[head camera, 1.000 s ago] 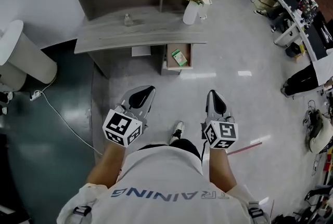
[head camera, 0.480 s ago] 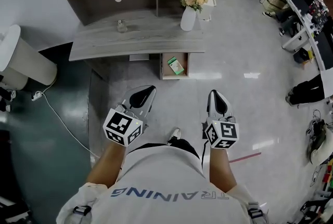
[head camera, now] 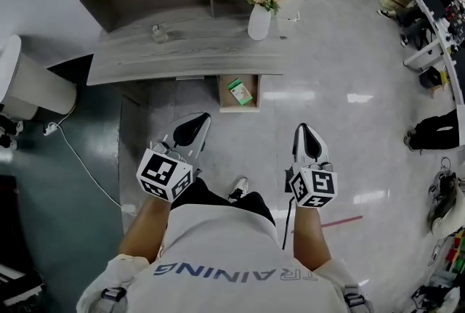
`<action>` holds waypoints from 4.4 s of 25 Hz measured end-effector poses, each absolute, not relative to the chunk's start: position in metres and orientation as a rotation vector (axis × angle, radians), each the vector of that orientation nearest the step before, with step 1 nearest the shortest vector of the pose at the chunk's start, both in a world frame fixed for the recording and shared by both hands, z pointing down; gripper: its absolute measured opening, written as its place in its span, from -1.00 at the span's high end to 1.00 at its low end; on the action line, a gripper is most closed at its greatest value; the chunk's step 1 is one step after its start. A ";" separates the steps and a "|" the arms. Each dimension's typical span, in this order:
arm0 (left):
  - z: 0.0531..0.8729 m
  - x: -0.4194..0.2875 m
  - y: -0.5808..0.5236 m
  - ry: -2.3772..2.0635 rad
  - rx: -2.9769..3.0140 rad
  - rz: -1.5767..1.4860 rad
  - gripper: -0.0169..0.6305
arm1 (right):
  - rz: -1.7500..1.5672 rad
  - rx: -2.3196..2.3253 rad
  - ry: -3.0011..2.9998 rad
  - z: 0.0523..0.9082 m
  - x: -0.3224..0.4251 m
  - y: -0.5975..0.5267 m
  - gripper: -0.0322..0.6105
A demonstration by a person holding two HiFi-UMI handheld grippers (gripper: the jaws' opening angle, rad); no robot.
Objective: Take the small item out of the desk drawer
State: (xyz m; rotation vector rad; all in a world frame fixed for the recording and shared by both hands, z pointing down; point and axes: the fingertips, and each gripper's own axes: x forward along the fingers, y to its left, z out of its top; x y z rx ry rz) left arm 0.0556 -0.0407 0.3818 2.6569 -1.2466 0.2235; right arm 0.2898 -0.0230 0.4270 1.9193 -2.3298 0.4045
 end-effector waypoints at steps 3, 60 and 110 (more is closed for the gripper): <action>0.387 0.052 -0.055 -1.238 2.646 0.216 0.95 | 0.426 1.898 -2.307 0.436 0.284 -0.033 0.85; 0.410 0.000 -0.159 -1.082 2.655 0.227 0.95 | 0.388 1.753 -2.240 0.440 0.195 -0.130 -0.22; 0.644 -0.055 -0.180 -1.161 2.273 0.330 0.95 | 0.399 1.190 -1.651 0.918 0.152 -0.273 -0.20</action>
